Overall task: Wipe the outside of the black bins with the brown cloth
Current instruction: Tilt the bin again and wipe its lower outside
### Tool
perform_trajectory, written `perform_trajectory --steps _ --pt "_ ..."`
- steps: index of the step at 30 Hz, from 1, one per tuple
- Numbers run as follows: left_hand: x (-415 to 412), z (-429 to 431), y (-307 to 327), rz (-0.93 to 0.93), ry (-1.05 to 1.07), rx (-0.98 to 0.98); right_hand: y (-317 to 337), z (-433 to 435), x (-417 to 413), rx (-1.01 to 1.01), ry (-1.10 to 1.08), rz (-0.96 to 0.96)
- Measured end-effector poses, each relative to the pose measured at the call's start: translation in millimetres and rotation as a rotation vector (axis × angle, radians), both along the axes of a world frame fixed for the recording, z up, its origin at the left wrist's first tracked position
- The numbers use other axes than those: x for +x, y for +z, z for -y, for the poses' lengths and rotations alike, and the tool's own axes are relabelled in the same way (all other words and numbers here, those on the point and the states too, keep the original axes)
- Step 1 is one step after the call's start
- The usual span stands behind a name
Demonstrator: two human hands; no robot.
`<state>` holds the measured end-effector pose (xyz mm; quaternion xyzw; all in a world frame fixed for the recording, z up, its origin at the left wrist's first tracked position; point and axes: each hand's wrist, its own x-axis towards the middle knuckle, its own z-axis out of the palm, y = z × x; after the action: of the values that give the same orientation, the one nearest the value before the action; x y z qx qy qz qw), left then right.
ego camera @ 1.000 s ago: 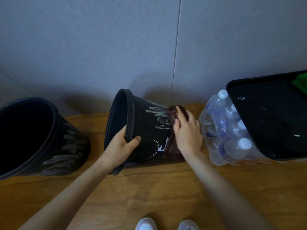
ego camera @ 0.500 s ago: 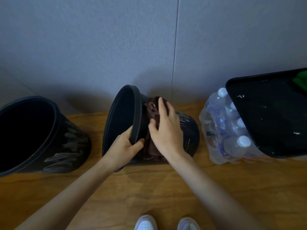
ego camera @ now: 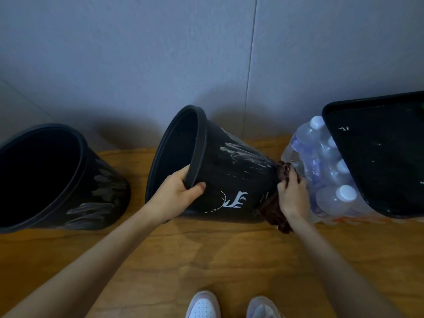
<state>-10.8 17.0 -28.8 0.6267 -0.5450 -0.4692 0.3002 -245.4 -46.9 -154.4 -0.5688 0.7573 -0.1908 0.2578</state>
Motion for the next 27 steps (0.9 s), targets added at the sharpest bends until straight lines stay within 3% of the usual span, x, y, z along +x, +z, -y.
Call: perform_trajectory --steps 4,8,12,16,21,24,27 --pt "-0.2 1.9 1.5 -0.023 0.079 -0.015 39.2 -18.5 45.0 -0.202 0.094 0.005" --pt "2.2 7.3 3.0 -0.016 0.123 -0.029 68.9 -49.2 102.8 -0.426 0.347 0.061" --pt "16.4 8.3 1.3 -0.024 0.169 0.02 41.8 -44.9 82.0 -0.351 0.38 -0.007" --pt "19.9 10.8 -1.2 -0.052 0.238 0.033 6.2 -39.5 36.3 -0.132 0.114 -0.037" --pt "16.1 12.7 -0.6 -0.019 0.202 0.043 -2.7 -20.7 20.8 0.032 -0.056 0.23" --pt "17.1 6.4 -2.7 0.014 0.212 0.033 17.1 -16.3 30.4 0.002 -0.072 0.166" --pt "12.5 1.6 -4.0 0.046 0.18 0.01 55.1 -16.7 57.7 -0.139 0.073 0.088"
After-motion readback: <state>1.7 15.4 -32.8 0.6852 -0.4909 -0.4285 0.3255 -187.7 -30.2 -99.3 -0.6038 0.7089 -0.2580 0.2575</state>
